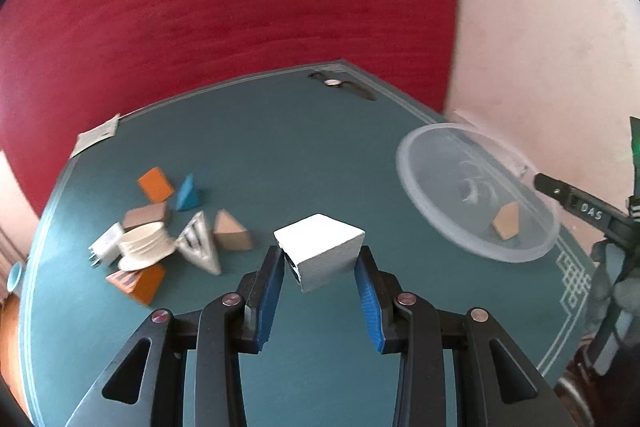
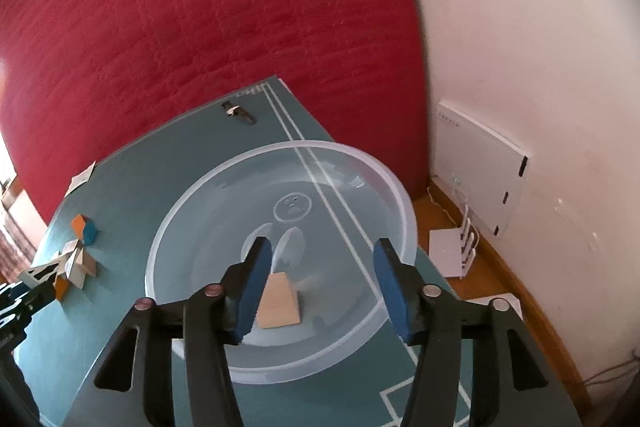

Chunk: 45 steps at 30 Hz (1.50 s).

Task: Organize rigid objects
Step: 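Carry the beige block into the clear bowl and open the right tool while the left tool holds the wedge, then lower the white wedge into the clear bowl and open the left tool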

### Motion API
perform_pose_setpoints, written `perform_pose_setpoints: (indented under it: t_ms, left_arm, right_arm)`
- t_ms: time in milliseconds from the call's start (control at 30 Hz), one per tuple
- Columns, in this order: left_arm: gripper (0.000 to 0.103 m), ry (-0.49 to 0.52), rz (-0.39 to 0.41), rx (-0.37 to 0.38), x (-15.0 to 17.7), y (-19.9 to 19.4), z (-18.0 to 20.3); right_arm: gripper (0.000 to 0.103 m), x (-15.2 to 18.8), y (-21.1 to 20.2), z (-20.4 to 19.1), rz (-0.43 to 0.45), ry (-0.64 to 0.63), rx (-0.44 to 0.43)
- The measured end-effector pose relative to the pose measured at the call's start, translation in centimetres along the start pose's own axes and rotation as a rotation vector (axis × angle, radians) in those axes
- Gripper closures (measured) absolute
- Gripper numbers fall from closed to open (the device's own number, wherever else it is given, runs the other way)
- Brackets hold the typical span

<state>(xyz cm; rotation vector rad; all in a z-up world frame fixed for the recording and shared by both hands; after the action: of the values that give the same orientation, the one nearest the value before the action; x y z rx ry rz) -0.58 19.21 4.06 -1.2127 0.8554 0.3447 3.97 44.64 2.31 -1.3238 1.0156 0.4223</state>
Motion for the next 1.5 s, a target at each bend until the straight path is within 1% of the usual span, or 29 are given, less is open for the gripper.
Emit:
perform_pose_setpoints:
  t_ms: [167,267,467,533,633,933,967,1000,1033,1067,1100,1133,1167,1233,1500]
  left_arm:
    - [0.064,0.024,0.0,0.074,-0.8,1.0,2.6]
    - [0.064,0.044,0.0,0.102,-1.2,1.6,4.1]
    - [0.064,0.071,-0.016,0.135,-2.0,3.1,6.9]
    - [0.064,0.076,-0.021,0.145,-2.1,3.4,7.6]
    - [0.064,0.093,-0.027,0.155,-2.1,3.7,8.7]
    - [0.064,0.097,-0.033,0.186,-2.5,4.6,9.8]
    - [0.062,0.096,-0.031,0.189,-2.6,4.6,9.9]
    - [0.046,0.095,-0.029,0.189,-2.6,4.6,10.0]
    - [0.033,0.092,-0.024,0.183,-2.6,4.6,9.8]
    - [0.011,0.085,-0.008,0.17,-2.7,4.7,9.6]
    - [0.006,0.08,0.016,0.16,-2.8,4.6,9.3]
    - [0.006,0.078,0.042,0.151,-2.8,4.3,8.9]
    - [0.006,0.083,0.047,0.147,-2.8,4.3,8.8]
    - [0.006,0.083,0.046,0.14,-2.7,4.3,8.4]
    - [0.004,0.055,0.056,0.071,-2.5,4.0,6.8]
  right_arm:
    - [0.047,-0.3,-0.5,-0.3,0.024,-0.007,0.01]
    - [0.046,-0.4,-0.8,-0.3,0.04,-0.011,0.019]
    - [0.045,-0.6,-1.5,0.0,0.066,0.002,0.031]
    - [0.042,-0.7,-1.9,0.2,0.082,0.004,0.044]
    - [0.04,-0.8,-2.4,0.2,0.105,0.005,0.06]
    - [0.04,-1.0,-2.5,0.4,0.117,0.018,0.071]
    - [0.04,-1.0,-2.5,0.4,0.119,0.019,0.074]
    - [0.04,-1.0,-2.5,0.5,0.12,0.019,0.076]
    - [0.037,-1.0,-2.5,0.5,0.121,0.021,0.08]
    - [0.033,-1.0,-2.6,0.6,0.123,0.025,0.082]
    - [0.025,-0.9,-2.7,0.6,0.126,0.03,0.084]
    - [0.022,-0.9,-2.9,0.7,0.133,0.037,0.087]
    - [0.022,-0.9,-2.9,0.8,0.138,0.042,0.09]
    - [0.022,-0.9,-3.0,0.9,0.142,0.046,0.092]
    - [0.021,-0.8,-2.8,0.4,0.139,0.026,0.084]
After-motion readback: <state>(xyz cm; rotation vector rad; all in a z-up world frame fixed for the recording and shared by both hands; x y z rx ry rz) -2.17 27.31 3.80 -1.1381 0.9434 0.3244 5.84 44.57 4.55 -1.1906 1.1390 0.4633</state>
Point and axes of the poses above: each gripper's, at about its wrist camera, not at the fingertips, and y roughly the way its jaws point, z to its right, x to its underside, the point moved 5 cm from there along y, roughly the way its jaws point, and after that the axes turned 9 degrees about -y, right-handed, at the moved point
